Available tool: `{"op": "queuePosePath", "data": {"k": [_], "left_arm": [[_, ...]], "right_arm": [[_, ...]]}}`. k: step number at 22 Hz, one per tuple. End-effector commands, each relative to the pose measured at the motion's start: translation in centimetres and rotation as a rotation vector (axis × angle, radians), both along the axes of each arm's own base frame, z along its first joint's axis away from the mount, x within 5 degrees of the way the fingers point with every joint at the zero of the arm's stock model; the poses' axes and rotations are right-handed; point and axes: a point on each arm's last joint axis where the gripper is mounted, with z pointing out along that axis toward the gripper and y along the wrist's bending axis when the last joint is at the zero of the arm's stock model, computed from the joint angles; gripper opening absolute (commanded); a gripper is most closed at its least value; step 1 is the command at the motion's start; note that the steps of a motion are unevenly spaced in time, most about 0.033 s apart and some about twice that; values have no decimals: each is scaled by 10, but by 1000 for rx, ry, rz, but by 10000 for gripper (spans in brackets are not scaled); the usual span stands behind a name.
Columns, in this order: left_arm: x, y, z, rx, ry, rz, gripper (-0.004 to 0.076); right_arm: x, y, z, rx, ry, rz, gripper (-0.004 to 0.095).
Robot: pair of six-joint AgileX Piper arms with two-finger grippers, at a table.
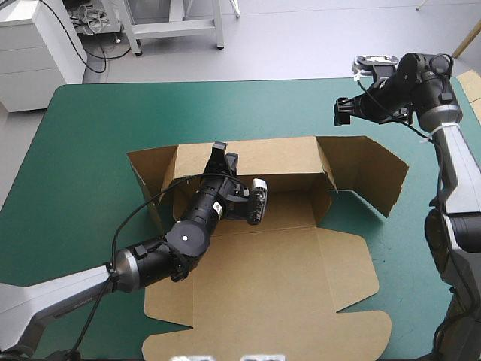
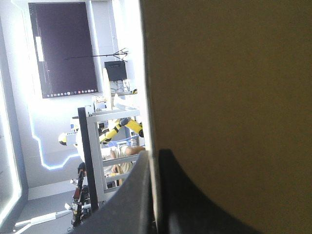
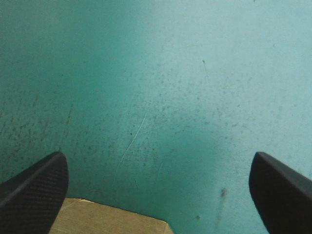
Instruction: Fold the box
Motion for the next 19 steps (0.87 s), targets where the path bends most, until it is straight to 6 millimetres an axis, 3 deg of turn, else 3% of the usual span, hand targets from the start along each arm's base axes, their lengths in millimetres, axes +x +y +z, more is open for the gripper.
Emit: {"op": "queuePosePath", "data": {"k": [1, 5, 13, 19], "left_arm": [[-2, 4, 15, -27, -45, 25, -8], [-1, 4, 15, -26, -45, 27, -8], [-1, 4, 15, -30, -44, 28, -8], [-1, 5, 15, -35, -37, 39, -8]], "right_arm": [[-16, -4, 37, 3, -125, -1, 926], [-32, -6, 40, -28, -116, 29, 926], [-53, -6, 17, -29, -18, 43, 923], [-68, -7, 11, -30, 17, 41, 848]]}}
